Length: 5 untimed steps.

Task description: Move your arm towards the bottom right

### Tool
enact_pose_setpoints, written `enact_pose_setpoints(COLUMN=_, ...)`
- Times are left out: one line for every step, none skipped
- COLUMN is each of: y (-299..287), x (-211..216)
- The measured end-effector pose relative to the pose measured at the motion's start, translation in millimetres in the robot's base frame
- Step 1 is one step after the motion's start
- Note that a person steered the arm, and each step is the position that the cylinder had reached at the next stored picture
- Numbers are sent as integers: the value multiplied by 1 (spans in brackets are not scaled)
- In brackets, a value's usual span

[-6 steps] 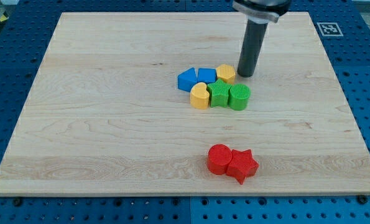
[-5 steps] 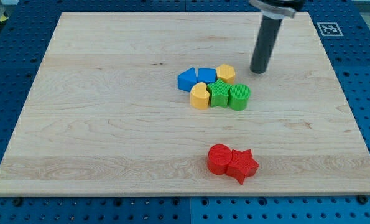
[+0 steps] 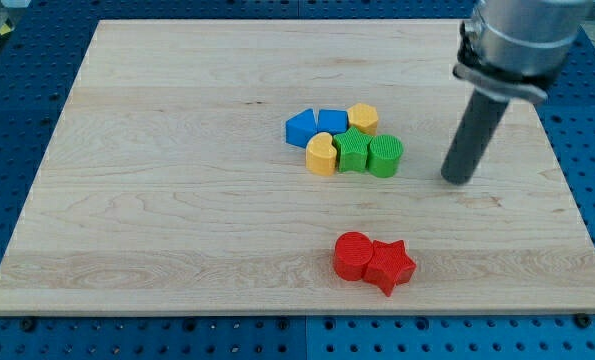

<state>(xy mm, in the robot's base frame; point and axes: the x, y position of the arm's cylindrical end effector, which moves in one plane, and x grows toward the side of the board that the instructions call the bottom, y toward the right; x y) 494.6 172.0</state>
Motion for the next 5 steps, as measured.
enact_pose_setpoints(y=0, x=15)
enact_pose_setpoints(y=0, x=25)
enact_pose_setpoints(y=29, x=46)
enact_pose_setpoints(y=50, x=86)
enact_pose_setpoints(y=48, x=124)
